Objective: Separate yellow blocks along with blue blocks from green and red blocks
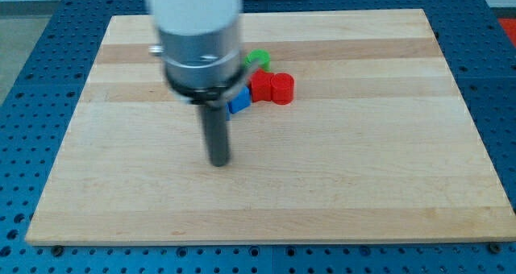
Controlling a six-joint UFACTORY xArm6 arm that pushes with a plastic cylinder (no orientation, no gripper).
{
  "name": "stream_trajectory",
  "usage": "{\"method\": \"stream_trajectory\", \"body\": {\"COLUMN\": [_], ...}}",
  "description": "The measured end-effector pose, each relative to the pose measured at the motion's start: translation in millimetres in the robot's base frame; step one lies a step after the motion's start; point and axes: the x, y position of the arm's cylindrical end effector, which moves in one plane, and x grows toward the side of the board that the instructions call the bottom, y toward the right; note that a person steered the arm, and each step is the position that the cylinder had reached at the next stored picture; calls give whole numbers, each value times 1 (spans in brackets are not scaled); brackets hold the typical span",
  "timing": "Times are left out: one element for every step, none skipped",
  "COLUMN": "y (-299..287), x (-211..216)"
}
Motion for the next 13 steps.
{"method": "stream_trajectory", "body": {"y": [-82,-145,-159,-157,-111,-40,-21,-20,-20,-20,-6,17,20], "x": [-14,-61,-137,-200,-210,-213,-211,-188,-171,-165,-177,-180,-170]}}
